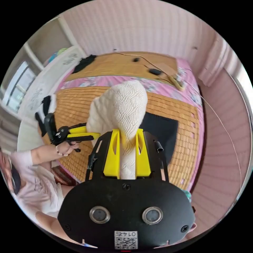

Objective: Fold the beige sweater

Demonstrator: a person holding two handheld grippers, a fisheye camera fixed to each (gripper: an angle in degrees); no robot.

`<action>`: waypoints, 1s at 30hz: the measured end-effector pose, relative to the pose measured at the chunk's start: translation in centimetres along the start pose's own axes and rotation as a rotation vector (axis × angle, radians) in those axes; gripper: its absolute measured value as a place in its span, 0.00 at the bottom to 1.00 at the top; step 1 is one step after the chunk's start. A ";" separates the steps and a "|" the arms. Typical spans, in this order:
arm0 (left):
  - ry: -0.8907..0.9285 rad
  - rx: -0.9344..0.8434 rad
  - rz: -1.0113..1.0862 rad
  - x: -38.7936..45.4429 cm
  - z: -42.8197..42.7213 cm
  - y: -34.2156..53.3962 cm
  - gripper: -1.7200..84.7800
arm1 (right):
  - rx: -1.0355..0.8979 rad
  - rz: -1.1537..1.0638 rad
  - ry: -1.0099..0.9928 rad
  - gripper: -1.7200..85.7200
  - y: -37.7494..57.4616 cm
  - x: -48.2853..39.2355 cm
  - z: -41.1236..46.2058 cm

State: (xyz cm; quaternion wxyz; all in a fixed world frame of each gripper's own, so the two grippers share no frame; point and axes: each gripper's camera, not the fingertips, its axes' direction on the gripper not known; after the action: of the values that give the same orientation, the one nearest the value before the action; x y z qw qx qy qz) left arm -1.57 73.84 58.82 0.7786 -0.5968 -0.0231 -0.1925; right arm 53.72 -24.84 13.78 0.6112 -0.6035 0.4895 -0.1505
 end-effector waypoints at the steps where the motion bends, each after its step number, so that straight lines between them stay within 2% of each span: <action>1: -0.008 -0.037 0.024 1.2 2.8 -2.1 0.11 | -0.013 0.101 0.025 0.13 -0.1 1.5 0.6; 2: 0.016 -0.087 -0.022 1.3 5.8 -3.4 0.11 | -0.043 0.305 0.075 0.13 0.3 3.7 2.4; 4: 0.037 -0.146 -0.101 1.0 9.9 -3.5 0.10 | -0.162 0.311 0.097 0.13 0.3 3.3 6.1; 6: -0.038 -0.252 -0.126 1.0 13.2 -2.6 0.08 | -0.411 0.113 0.226 0.12 -0.5 -0.3 11.2; 8: -0.108 -0.343 -0.104 1.2 15.2 -1.2 0.06 | -0.529 -0.053 0.370 0.11 -0.5 -3.6 13.5; 9: -0.119 -0.348 -0.096 1.2 15.3 -0.9 0.06 | -0.522 -0.131 0.464 0.09 -0.3 -5.5 14.0; 12: -0.141 -0.342 -0.004 1.7 13.7 0.4 0.07 | -0.449 -0.215 0.535 0.06 0.0 -9.4 13.0; 16: -0.121 -0.266 0.115 2.1 6.2 3.2 0.07 | -0.260 -0.261 0.398 0.09 1.1 -15.8 8.5; 18: -0.134 -0.233 0.195 2.6 1.1 5.1 0.07 | -0.090 -0.368 0.271 0.09 4.9 -22.3 5.4; 22: -0.212 -0.177 0.374 3.6 -13.1 12.6 0.05 | 0.053 -0.493 0.186 0.09 14.1 -32.4 4.9; 28: -0.382 -0.212 0.289 3.4 -33.3 27.1 0.02 | 0.077 -0.358 -0.045 0.09 28.4 -45.6 9.9; 30: -0.453 -0.199 0.223 3.4 -39.1 31.0 0.02 | 0.149 -0.329 -0.114 0.09 32.1 -51.2 10.6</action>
State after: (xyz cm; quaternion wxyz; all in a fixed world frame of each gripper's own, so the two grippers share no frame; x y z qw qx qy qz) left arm 4.12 42.83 19.99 0.7075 -0.6971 -0.1119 0.0315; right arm 24.55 28.34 4.58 0.6482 -0.6360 0.3362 -0.2496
